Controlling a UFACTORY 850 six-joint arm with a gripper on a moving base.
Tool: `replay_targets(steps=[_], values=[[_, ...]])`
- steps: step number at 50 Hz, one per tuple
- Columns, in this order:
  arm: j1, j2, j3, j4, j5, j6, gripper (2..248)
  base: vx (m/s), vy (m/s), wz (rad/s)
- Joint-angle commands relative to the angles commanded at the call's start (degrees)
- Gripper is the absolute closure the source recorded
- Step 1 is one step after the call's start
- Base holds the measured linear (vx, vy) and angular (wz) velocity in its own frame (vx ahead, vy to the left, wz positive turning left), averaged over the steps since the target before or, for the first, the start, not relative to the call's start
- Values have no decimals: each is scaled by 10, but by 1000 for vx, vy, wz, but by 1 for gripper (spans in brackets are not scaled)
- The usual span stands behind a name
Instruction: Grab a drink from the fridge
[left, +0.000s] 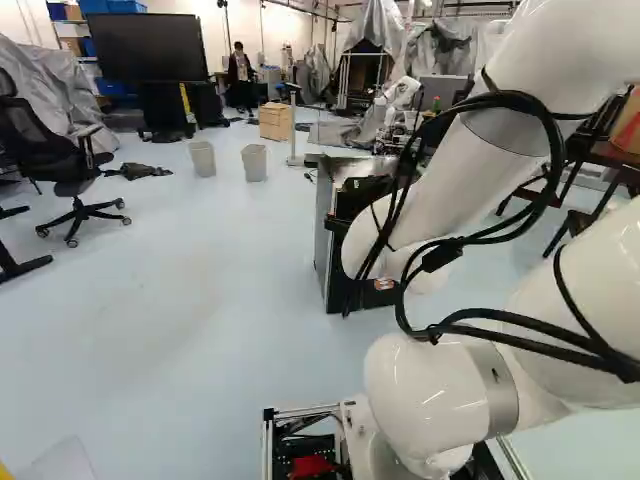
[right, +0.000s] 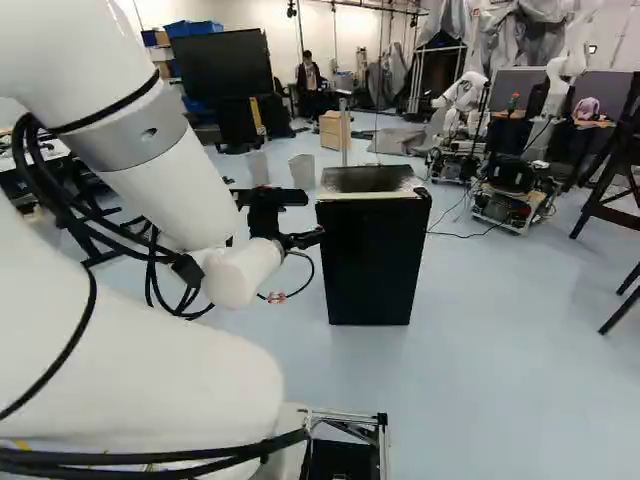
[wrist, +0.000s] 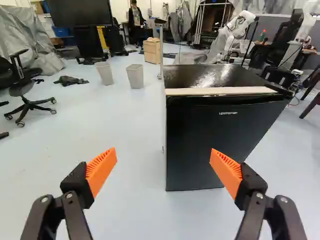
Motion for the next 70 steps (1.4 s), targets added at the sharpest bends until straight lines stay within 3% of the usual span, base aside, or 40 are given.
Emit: replay_targets(steps=[70], values=[[0,0,0,0,0,0,3,61,0,-7]])
